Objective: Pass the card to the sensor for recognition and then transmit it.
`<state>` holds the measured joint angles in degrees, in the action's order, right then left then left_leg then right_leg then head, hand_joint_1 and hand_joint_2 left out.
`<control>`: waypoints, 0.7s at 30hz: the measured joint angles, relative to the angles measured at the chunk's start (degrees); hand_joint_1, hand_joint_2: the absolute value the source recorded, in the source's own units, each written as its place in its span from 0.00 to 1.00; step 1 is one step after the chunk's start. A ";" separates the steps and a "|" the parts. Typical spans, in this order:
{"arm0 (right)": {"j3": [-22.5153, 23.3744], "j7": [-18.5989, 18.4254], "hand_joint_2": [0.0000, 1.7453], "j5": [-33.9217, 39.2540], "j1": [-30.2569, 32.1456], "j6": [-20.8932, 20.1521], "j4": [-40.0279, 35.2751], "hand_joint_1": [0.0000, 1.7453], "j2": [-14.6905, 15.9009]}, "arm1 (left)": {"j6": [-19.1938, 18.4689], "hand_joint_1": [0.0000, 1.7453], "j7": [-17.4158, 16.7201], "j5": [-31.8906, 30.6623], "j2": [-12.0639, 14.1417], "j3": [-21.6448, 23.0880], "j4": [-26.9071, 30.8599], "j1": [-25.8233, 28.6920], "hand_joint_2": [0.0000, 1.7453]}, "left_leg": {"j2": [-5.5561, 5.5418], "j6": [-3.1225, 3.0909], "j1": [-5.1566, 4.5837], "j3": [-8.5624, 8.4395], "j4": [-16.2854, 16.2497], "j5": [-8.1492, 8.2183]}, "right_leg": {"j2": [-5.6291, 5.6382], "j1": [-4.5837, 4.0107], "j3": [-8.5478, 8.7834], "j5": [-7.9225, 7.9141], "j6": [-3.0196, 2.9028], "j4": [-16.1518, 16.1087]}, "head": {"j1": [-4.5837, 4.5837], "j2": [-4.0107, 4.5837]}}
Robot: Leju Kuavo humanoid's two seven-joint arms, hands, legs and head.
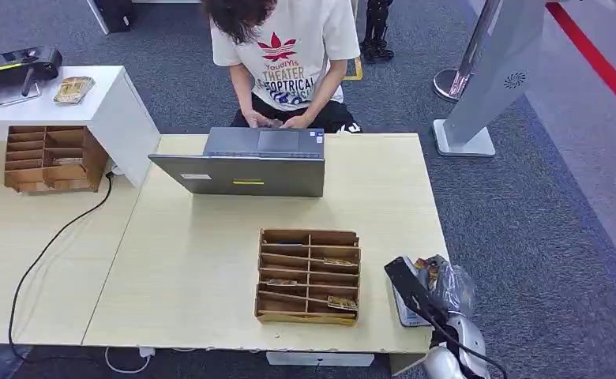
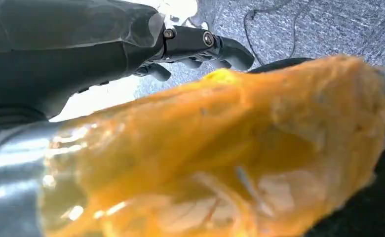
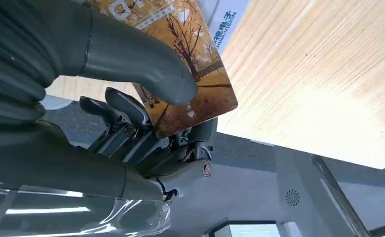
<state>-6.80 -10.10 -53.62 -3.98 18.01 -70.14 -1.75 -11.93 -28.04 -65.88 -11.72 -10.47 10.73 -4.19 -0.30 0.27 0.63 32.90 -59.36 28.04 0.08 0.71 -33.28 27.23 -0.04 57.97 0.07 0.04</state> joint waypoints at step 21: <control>0.13 -0.17 1.00 -0.55 0.16 -0.17 0.15 1.00 0.00 | 0.44 0.00 0.00 1.18 0.00 -2.84 0.00 0.02 0.00 | 0.00 0.00 0.00 -0.02 0.00 0.00 | 0.00 0.00 0.01 0.00 0.00 0.00 | 0.00 0.00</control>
<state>-6.67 -10.27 -54.16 -3.82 17.84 -69.99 -1.75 -11.50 -28.04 -64.70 -11.72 -13.31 10.73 -4.17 -0.30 0.27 0.63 32.88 -59.36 28.04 0.08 0.71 -33.27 27.23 -0.04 57.96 0.07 0.04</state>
